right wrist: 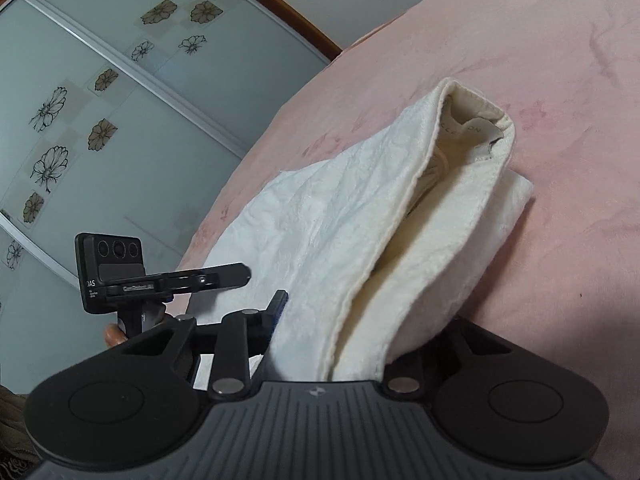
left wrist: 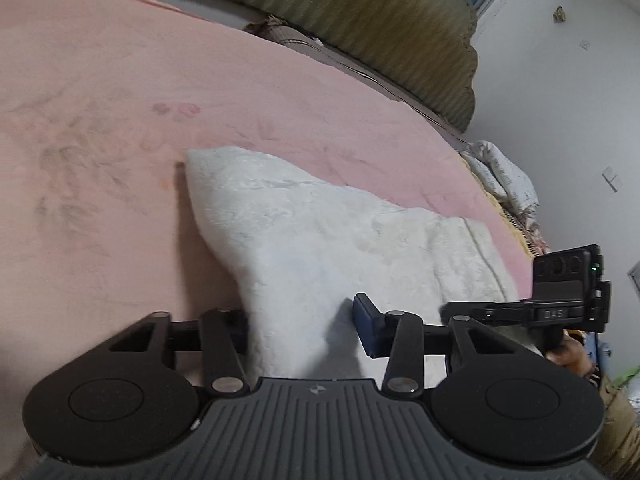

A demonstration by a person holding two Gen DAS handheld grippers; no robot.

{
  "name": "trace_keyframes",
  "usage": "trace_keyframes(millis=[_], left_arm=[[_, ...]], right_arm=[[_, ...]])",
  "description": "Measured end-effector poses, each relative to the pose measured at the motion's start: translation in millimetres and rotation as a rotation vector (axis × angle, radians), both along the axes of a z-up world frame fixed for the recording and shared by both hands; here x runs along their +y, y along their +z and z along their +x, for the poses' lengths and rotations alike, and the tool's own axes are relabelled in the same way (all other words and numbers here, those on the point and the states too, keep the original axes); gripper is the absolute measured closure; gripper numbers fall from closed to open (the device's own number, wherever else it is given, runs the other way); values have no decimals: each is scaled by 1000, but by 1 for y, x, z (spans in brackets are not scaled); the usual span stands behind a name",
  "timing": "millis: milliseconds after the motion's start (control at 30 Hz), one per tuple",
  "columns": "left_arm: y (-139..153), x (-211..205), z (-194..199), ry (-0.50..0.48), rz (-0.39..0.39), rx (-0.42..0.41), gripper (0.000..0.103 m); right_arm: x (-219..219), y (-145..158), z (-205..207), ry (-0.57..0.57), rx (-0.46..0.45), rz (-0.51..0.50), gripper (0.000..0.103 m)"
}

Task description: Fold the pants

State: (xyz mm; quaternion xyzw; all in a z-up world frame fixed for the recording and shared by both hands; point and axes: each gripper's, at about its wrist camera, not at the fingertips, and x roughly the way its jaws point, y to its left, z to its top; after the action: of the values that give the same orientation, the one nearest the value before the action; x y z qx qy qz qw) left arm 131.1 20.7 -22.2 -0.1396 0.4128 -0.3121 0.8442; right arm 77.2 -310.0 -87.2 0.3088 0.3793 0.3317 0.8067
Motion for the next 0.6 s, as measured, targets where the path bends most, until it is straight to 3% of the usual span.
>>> trace_keyframes(millis=[167,367,600], left_arm=[[15,6,-12,27,0,-99,79],[40,16,-8,94,21,-231,82],[63,27,44,185,105,-318,81]], right_arm=[[0,14,-5,9,-58,44,73],[15,43,21,66,-125,15,74],[35,64,91,70,-209,-1,74]])
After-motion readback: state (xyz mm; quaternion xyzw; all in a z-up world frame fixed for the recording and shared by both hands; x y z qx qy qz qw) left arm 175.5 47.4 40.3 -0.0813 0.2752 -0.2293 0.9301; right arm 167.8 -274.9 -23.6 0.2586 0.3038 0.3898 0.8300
